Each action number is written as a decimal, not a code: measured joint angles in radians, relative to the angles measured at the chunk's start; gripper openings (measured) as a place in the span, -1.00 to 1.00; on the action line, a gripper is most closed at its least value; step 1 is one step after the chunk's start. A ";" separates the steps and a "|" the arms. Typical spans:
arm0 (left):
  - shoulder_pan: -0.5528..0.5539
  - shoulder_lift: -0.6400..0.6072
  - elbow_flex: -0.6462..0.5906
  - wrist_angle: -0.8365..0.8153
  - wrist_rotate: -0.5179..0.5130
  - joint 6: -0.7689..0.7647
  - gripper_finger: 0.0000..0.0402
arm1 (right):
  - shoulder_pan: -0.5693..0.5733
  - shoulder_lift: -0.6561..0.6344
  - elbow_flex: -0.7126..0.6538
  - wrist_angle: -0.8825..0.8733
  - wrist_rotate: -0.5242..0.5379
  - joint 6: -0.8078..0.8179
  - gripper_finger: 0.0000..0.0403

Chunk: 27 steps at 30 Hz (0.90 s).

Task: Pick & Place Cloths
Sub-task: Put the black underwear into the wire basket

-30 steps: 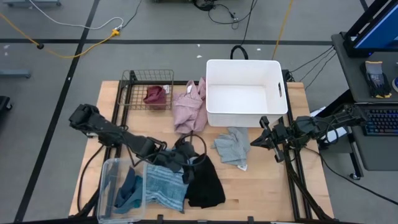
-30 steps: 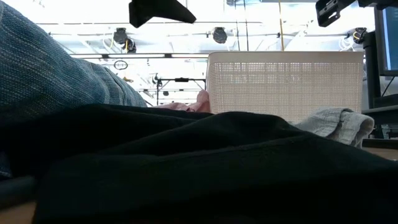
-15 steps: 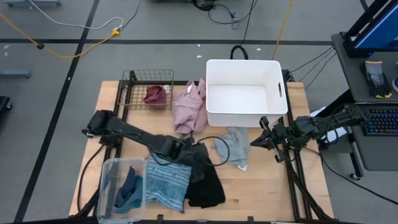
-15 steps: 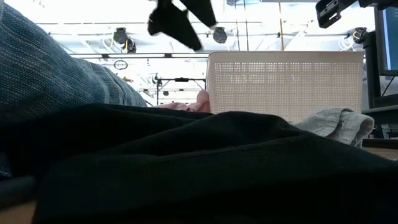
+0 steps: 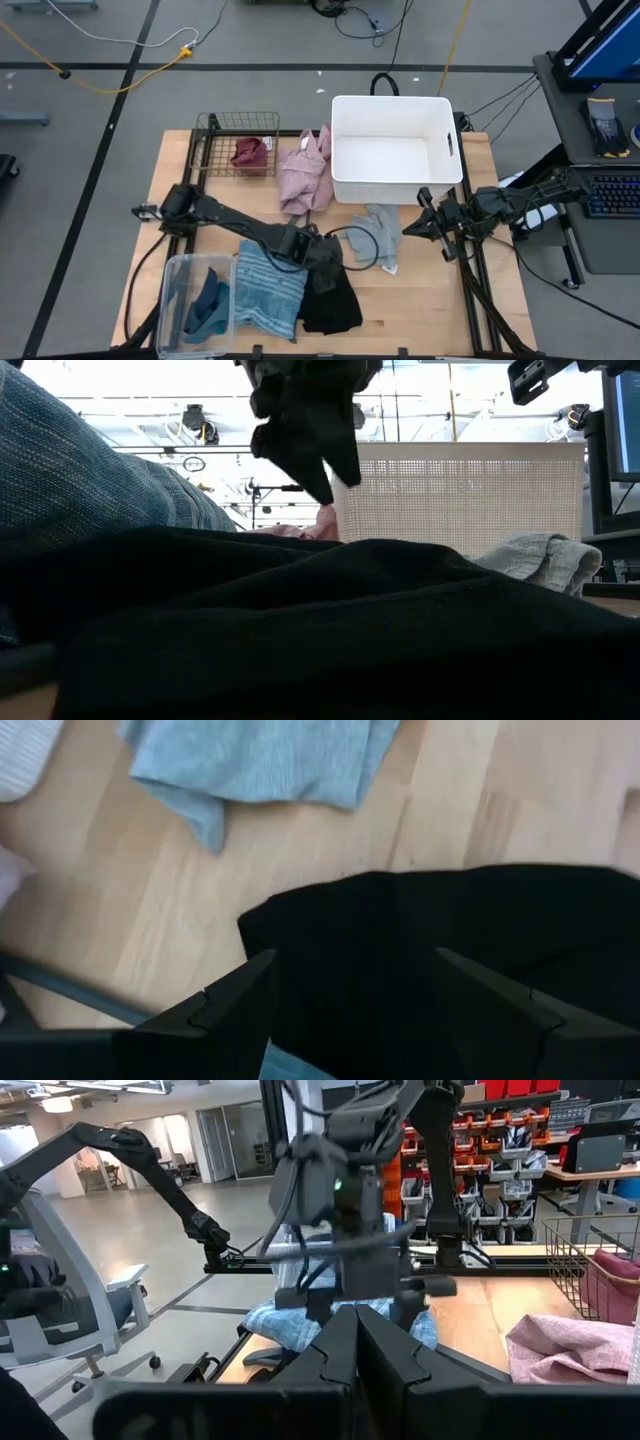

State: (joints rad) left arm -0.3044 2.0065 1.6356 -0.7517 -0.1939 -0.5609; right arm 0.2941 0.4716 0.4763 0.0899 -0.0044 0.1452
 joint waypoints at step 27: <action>0.005 0.184 -0.007 0.003 0.003 -0.020 0.33 | 0.000 0.001 0.000 -0.013 0.000 0.000 -1.00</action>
State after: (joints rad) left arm -0.2989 2.1901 1.6287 -0.7488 -0.1906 -0.5812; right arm 0.2941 0.4728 0.4763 0.0774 -0.0042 0.1448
